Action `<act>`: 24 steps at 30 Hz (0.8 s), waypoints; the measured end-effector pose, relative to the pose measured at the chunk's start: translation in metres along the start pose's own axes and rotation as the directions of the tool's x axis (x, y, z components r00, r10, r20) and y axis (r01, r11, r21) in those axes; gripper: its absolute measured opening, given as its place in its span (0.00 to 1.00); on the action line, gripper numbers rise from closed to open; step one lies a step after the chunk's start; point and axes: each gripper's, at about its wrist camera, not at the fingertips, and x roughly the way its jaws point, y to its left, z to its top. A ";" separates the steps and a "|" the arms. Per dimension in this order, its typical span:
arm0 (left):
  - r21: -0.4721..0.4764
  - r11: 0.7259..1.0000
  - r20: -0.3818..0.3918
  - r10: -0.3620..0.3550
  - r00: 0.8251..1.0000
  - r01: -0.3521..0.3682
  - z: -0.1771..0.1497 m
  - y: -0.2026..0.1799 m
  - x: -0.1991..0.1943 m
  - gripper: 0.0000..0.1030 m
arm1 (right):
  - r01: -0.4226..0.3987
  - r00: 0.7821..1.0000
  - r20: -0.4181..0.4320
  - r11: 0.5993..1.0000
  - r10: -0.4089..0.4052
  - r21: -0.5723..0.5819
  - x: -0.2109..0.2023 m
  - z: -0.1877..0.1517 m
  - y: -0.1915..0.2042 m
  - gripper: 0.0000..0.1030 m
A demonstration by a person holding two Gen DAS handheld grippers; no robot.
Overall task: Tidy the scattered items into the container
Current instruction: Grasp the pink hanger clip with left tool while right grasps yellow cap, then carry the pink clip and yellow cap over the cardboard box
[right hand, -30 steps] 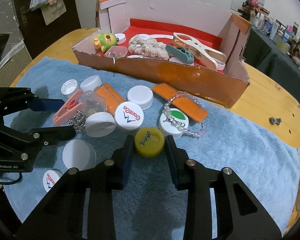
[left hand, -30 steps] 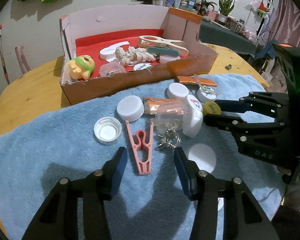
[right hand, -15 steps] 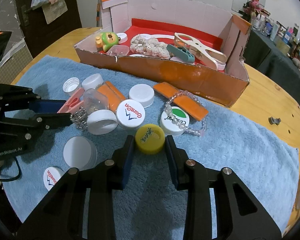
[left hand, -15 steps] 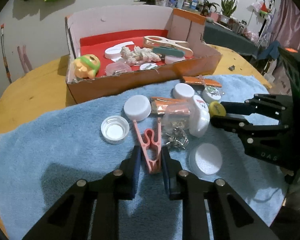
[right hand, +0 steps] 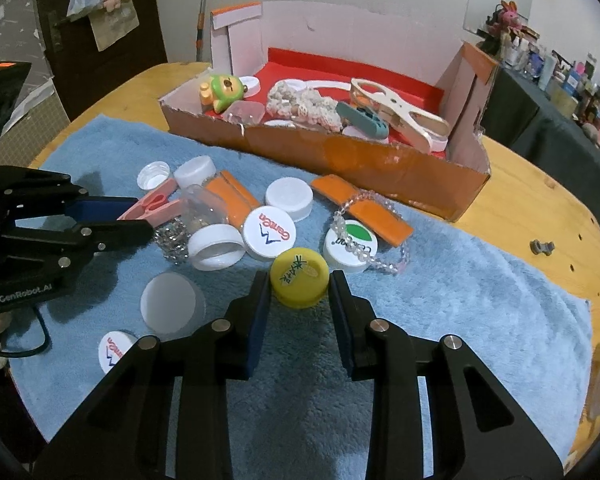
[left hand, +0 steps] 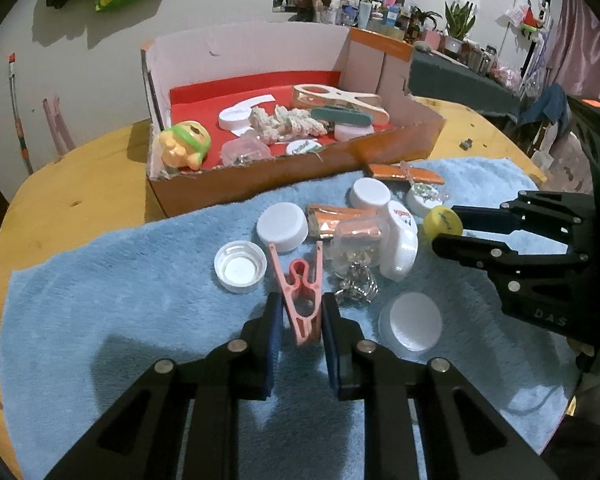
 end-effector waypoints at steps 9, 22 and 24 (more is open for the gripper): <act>-0.001 1.000 0.030 -0.004 1.000 0.004 0.004 0.000 -0.012 0.20 | 0.004 1.000 0.016 1.000 -0.004 -0.008 -0.009 0.003 0.002 0.27; 0.022 1.000 0.084 -0.001 0.996 -0.001 0.024 -0.005 -0.038 0.20 | 0.021 0.998 0.061 1.000 -0.020 -0.018 -0.032 0.019 0.001 0.27; 0.023 1.000 0.094 0.000 0.996 -0.002 0.028 -0.005 -0.041 0.20 | 0.020 0.997 0.074 1.000 -0.018 -0.019 -0.038 0.024 0.000 0.27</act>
